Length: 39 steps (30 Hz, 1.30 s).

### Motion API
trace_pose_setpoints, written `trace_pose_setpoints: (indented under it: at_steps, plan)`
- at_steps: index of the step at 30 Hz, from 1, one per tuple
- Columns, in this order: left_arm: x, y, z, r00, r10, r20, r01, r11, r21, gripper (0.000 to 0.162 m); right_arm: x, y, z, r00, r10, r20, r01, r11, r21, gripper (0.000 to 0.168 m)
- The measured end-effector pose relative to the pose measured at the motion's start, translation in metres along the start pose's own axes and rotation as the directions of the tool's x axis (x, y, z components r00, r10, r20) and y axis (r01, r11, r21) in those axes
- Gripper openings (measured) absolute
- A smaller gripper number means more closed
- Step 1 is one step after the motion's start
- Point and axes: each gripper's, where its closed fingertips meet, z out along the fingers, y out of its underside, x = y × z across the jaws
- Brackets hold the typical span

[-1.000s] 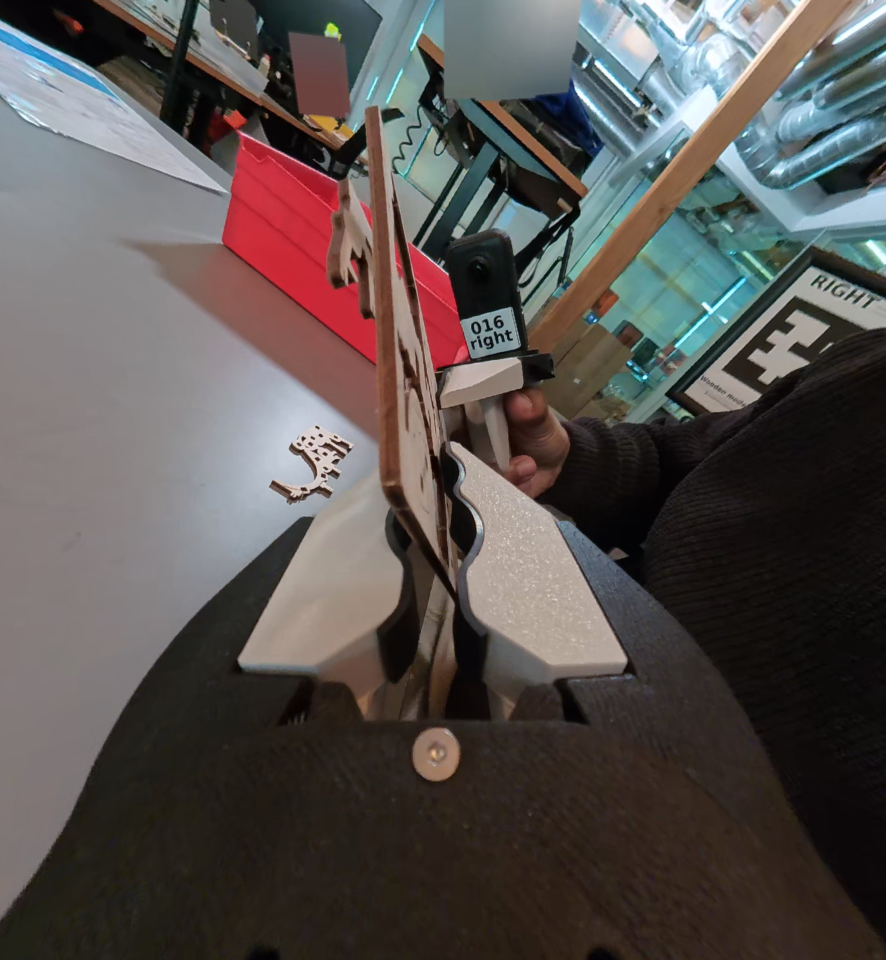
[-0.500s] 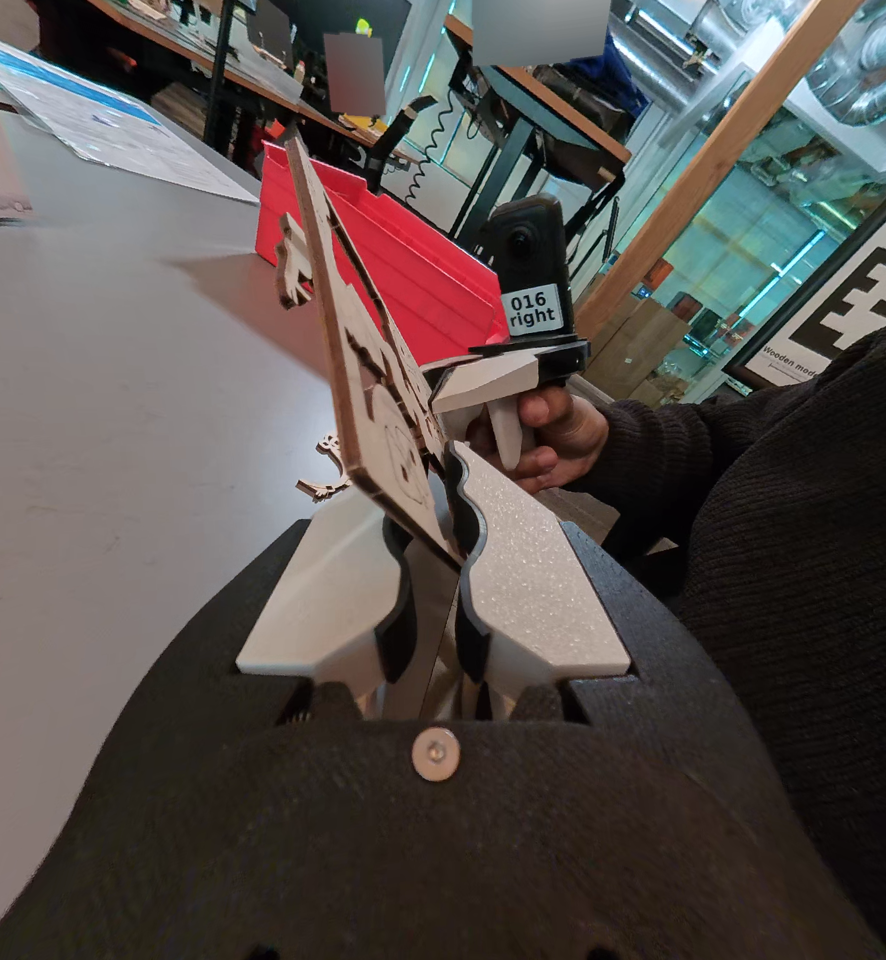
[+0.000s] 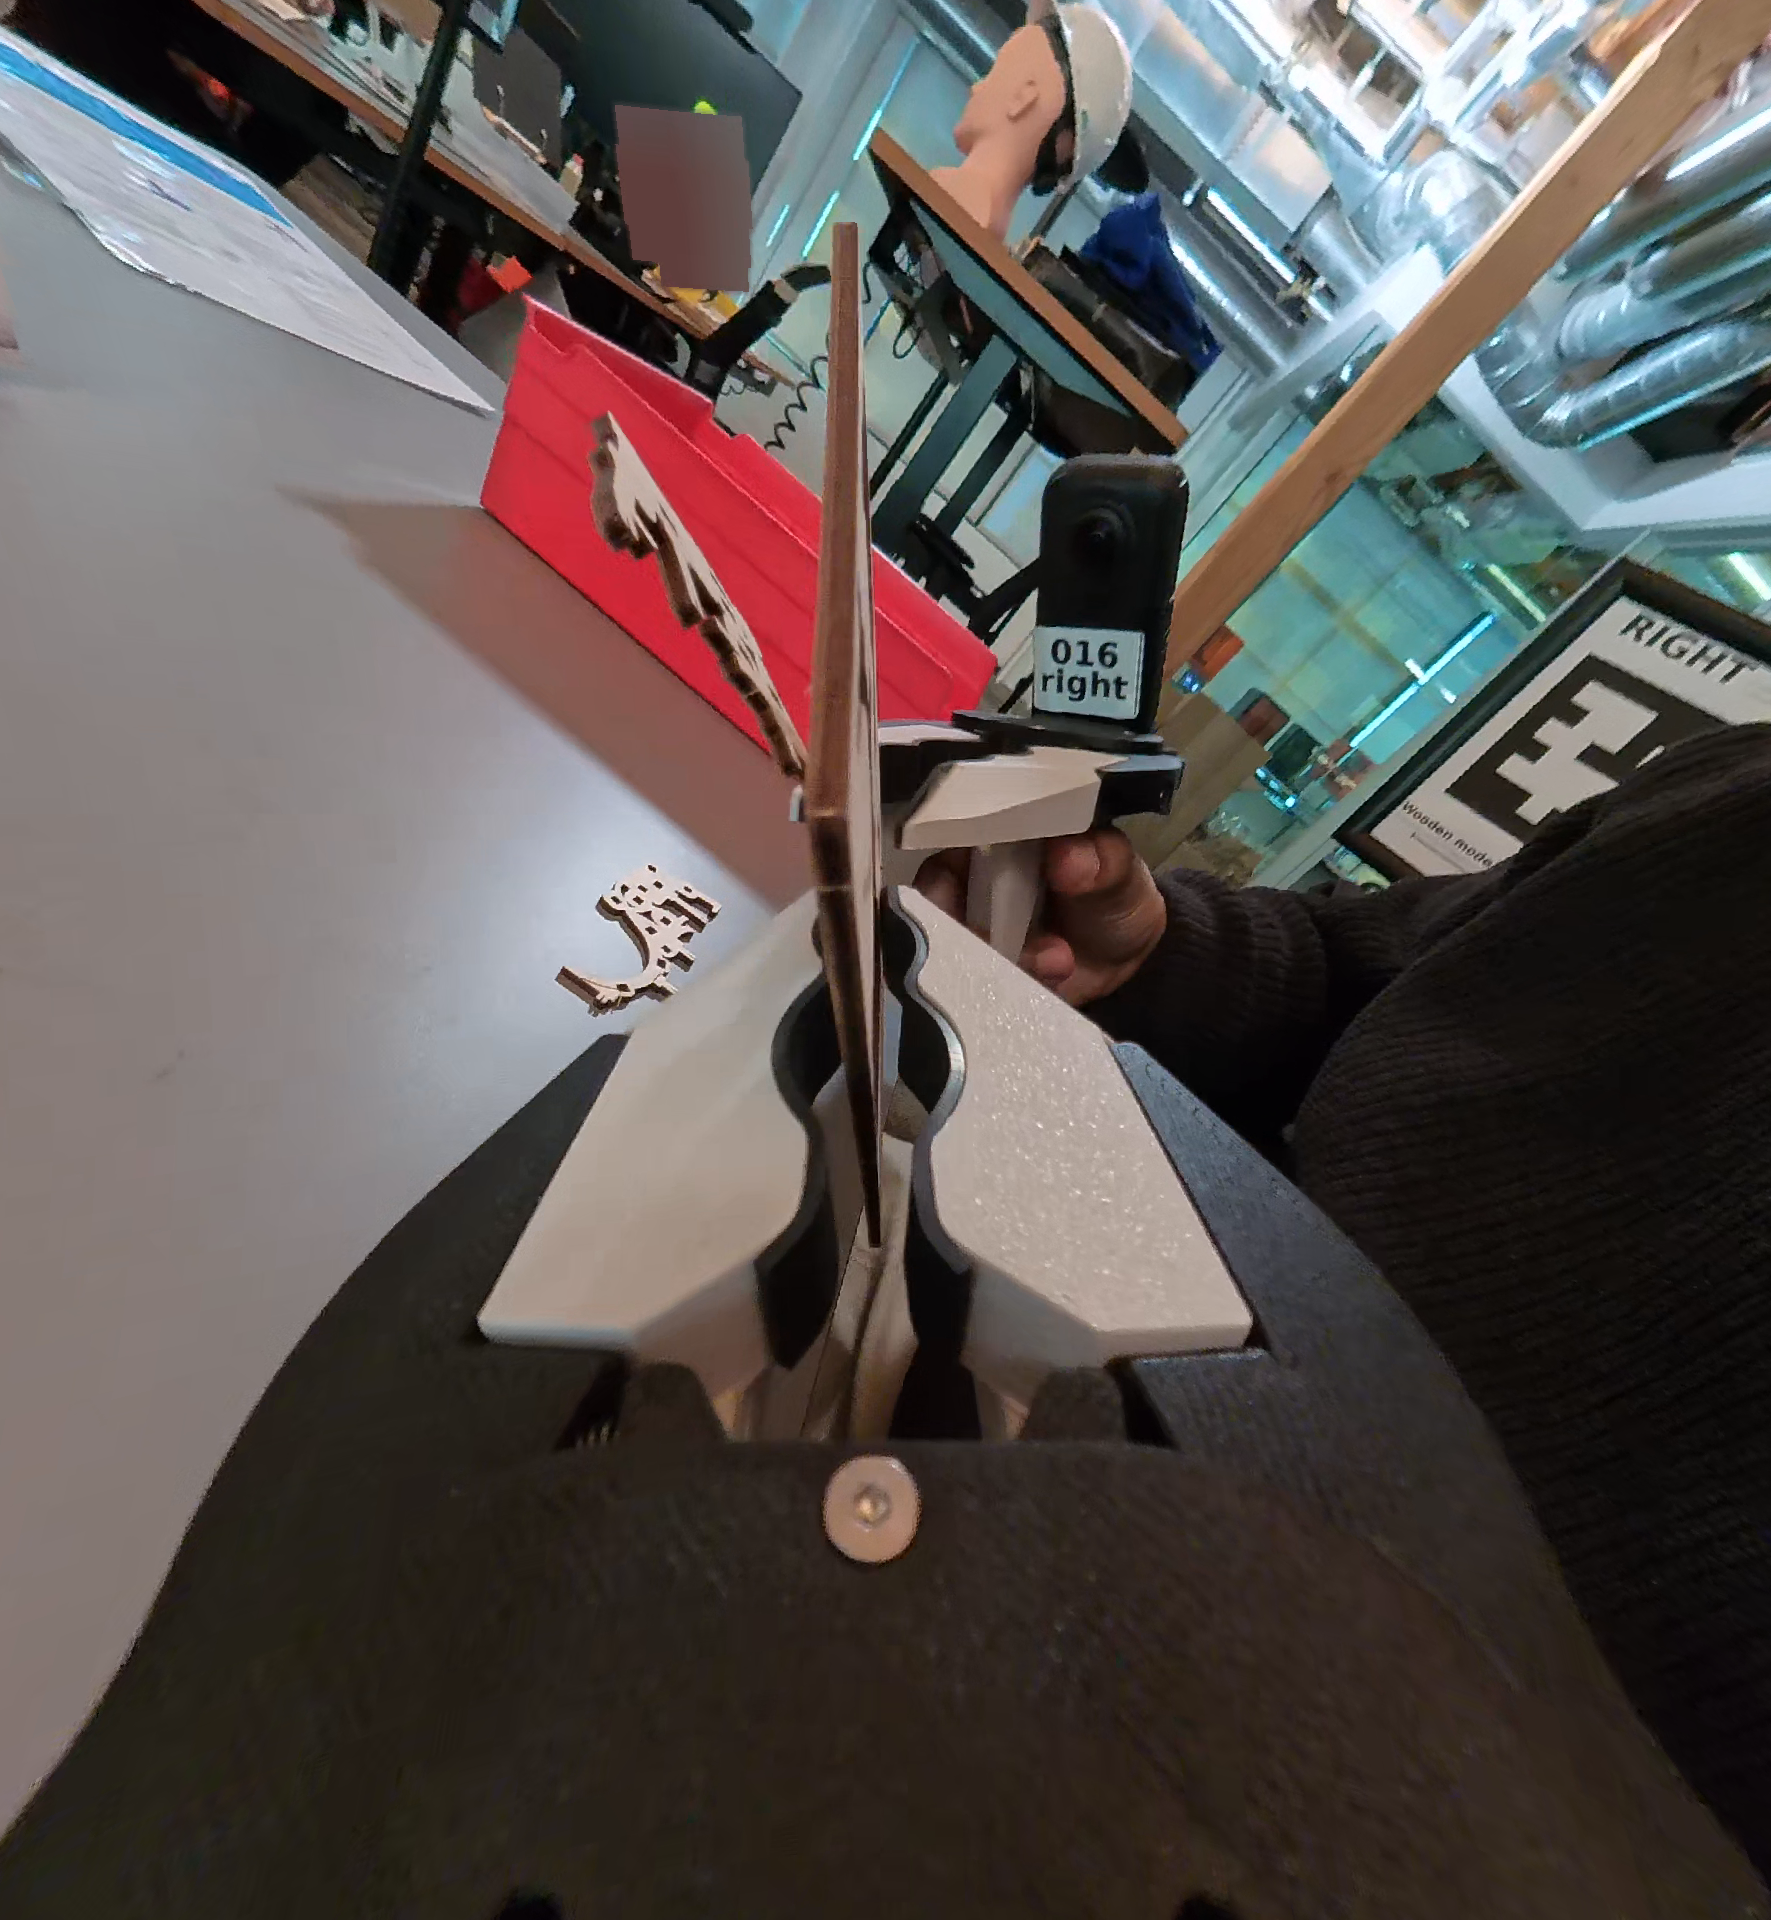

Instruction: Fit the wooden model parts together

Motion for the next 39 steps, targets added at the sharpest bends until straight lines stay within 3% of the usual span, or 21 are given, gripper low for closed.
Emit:
trace_pose_setpoints:
  at_steps: [6,11,20,25,29,35,39]
  plan:
    - [-0.008,-0.005,-0.010,0.994,-0.101,-0.046,0.103,0.994,0.028,0.000,-0.004,-0.015,-0.007,0.994,0.075,0.085,-0.082,0.994,0.073,0.028]
    - [0.002,0.001,-0.008,0.984,-0.121,-0.130,0.120,0.993,-0.018,0.000,0.009,-0.019,-0.013,0.992,0.106,0.074,-0.112,0.990,0.083,0.026]
    - [0.030,0.031,0.004,0.957,-0.123,-0.263,0.073,0.979,-0.192,0.000,-0.008,0.001,-0.009,0.882,0.370,0.292,-0.361,0.929,-0.085,0.021]
    - [0.034,0.040,0.007,0.951,-0.135,-0.277,0.067,0.968,-0.240,0.000,-0.019,0.010,-0.007,0.868,0.369,0.332,-0.343,0.930,-0.136,0.003]
    - [0.034,0.039,0.006,0.948,-0.146,-0.284,0.079,0.969,-0.235,0.000,-0.019,0.008,-0.008,0.859,0.378,0.346,-0.356,0.926,-0.129,0.001]
    - [0.034,0.037,0.005,0.946,-0.147,-0.290,0.081,0.970,-0.229,0.000,-0.013,-0.015,-0.017,0.843,0.382,0.377,-0.406,0.914,-0.018,0.001]
    - [0.034,0.033,0.004,0.943,-0.151,-0.298,0.089,0.973,-0.211,0.000,0.001,-0.026,-0.023,0.884,0.337,0.323,-0.374,0.926,0.058,0.000]
